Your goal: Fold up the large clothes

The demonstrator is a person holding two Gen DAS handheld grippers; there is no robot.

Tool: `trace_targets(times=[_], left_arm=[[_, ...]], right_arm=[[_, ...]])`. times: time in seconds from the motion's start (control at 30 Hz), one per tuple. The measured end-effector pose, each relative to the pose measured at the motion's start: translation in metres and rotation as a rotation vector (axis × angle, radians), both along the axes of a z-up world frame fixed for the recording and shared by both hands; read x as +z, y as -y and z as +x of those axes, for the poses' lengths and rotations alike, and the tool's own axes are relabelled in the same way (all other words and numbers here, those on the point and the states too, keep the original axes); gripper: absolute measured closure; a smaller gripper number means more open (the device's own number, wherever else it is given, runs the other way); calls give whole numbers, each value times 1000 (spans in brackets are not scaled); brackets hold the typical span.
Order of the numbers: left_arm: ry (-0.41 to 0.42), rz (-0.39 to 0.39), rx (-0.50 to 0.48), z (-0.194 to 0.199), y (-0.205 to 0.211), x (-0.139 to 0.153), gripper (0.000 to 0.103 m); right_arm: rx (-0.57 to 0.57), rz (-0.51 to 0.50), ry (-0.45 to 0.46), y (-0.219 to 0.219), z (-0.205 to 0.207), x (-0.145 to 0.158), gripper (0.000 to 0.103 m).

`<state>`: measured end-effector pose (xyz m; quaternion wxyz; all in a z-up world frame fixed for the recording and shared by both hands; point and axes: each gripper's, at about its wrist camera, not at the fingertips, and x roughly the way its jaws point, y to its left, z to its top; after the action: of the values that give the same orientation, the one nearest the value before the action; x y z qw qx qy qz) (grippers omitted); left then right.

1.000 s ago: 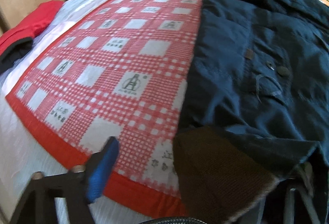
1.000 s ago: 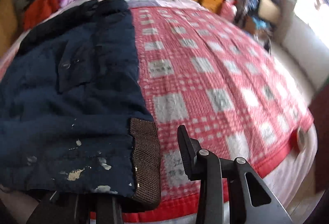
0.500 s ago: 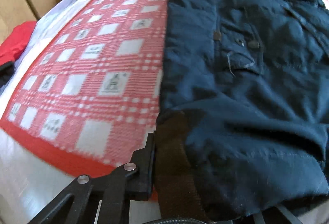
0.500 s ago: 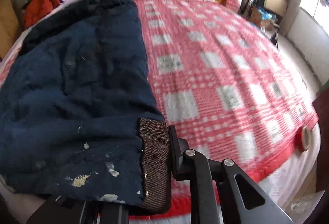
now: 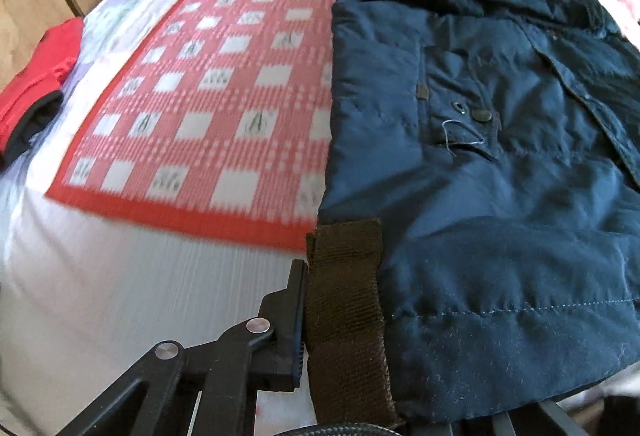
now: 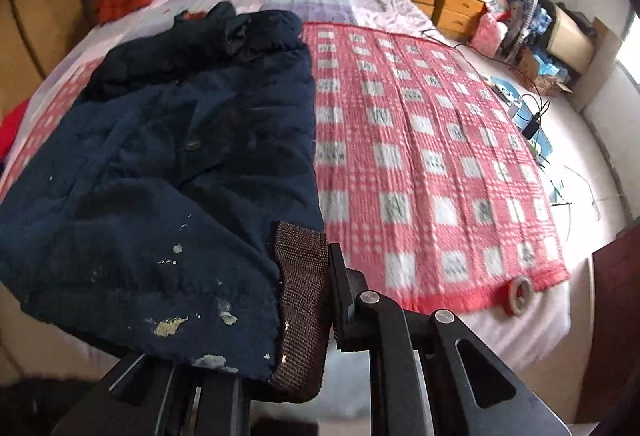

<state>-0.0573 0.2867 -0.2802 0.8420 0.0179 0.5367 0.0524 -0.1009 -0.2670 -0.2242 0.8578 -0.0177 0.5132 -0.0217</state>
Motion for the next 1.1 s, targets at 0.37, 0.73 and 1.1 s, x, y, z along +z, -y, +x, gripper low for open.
trace_targets(times=[0.37,0.73,1.1], left_arm=[[-149,87,-4,-1,31,85,88],[40,50,-119,266,1,87,88],[-221,32,-69,493,4,-43,85]], right_arm=[[89,73,23,37,-4,100,86],[175,-22,248,-9,229,121,87],[-18,-154,-28,-22,469,-16,87]])
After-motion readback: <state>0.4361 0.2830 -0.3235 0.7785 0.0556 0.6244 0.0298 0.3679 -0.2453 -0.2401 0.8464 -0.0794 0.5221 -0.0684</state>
